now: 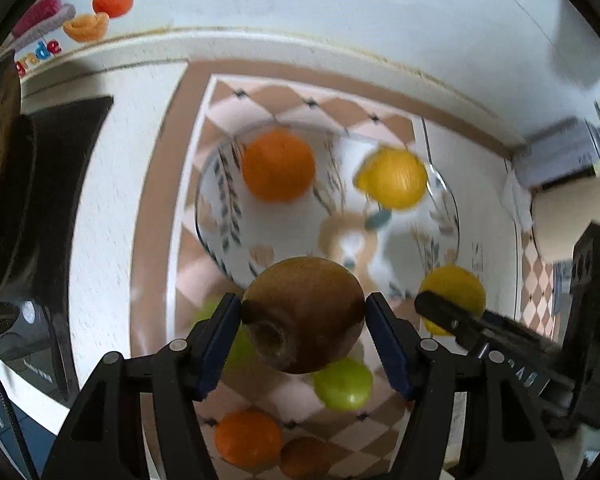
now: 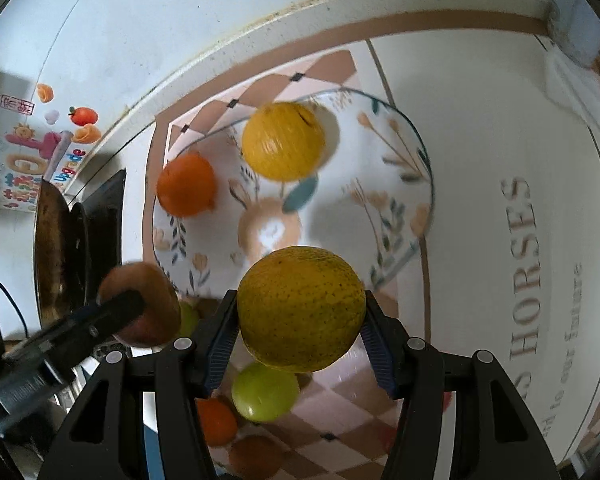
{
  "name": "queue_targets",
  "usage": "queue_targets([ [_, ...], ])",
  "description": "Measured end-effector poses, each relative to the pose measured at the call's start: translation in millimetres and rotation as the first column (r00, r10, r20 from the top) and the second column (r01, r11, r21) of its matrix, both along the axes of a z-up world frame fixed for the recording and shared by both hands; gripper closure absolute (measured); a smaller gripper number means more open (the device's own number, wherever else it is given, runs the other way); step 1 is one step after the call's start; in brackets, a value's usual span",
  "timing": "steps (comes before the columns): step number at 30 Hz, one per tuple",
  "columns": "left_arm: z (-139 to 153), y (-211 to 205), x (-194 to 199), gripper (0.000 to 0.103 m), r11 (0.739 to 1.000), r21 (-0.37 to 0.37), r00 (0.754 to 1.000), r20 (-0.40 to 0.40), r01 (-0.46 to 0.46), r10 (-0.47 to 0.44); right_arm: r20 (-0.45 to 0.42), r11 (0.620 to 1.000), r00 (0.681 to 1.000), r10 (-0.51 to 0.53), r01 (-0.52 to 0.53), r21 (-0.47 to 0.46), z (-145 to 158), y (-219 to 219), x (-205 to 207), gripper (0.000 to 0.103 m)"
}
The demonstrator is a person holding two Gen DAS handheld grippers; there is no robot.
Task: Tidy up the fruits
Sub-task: 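Place the brown fruit on the plate while the right tool places the lemon there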
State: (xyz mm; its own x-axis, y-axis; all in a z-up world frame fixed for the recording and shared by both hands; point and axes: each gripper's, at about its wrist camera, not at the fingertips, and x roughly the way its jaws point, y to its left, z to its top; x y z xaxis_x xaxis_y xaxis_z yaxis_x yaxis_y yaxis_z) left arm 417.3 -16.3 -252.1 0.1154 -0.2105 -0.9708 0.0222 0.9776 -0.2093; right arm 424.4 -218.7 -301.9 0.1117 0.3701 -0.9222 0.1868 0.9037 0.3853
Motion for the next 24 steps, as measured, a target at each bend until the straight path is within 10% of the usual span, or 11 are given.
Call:
queue_targets([
  [14, -34.6, 9.5, 47.2, 0.047, 0.999, 0.049, 0.996, -0.085, -0.012, 0.016, -0.077, 0.995, 0.994, 0.081, -0.085, -0.046, -38.5, 30.2, 35.2, 0.04],
  [24, 1.1, 13.7, 37.6, 0.043, 0.995, 0.098, 1.0, -0.006, -0.003, 0.004, 0.01, 0.979, 0.997, 0.073, -0.07, -0.19, 8.0, 17.3, 12.1, 0.011],
])
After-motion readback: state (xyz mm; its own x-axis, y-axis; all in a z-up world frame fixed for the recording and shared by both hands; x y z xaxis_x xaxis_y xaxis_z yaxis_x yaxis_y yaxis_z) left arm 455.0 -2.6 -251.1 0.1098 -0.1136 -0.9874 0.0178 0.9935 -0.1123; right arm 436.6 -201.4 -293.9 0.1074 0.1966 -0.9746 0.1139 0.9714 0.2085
